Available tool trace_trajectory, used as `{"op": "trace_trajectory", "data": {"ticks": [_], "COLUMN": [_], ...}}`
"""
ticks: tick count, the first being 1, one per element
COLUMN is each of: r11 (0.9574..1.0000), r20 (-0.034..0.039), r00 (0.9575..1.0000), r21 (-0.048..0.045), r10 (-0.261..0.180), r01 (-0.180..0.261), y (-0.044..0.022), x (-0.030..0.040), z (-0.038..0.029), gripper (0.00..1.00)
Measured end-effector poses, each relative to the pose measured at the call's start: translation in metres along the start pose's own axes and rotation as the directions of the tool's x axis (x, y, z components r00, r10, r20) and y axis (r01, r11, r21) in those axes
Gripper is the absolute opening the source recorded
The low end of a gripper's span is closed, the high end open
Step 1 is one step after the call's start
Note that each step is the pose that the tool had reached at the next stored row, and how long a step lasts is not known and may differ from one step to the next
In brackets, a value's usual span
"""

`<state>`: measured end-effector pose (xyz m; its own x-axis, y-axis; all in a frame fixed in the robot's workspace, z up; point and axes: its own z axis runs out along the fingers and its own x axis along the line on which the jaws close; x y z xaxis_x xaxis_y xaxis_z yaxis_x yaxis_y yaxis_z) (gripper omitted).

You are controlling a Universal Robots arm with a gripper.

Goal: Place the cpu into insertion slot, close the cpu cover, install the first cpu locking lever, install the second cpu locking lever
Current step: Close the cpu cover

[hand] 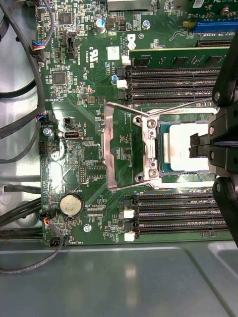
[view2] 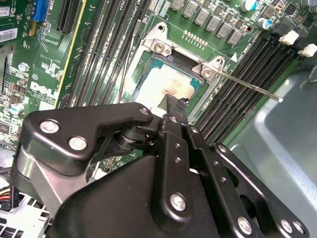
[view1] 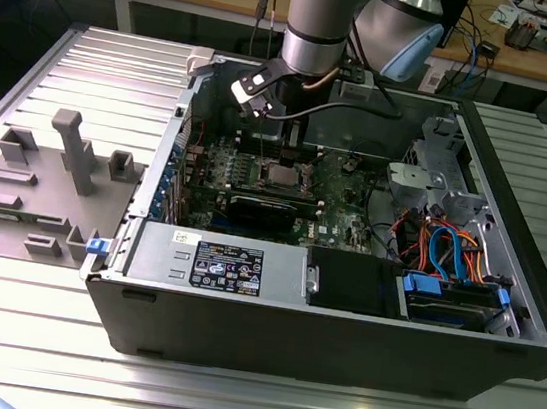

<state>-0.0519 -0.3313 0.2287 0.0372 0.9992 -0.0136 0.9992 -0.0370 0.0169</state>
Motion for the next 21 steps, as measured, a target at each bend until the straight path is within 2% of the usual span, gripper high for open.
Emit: {"op": "trace_trajectory", "data": {"ticks": [17, 21], "r11": [1.0, 1.0], "r20": [-0.0006, -0.0006], "r00": [1.0, 1.0], "r21": [0.0001, 0.0001], "r10": [0.0, 0.0], "r01": [0.0, 0.0], "y": [0.0001, 0.0001], "x": [0.0, -0.0001], "z": [-0.0025, -0.0067], "gripper": [0.11, 0.11]}}
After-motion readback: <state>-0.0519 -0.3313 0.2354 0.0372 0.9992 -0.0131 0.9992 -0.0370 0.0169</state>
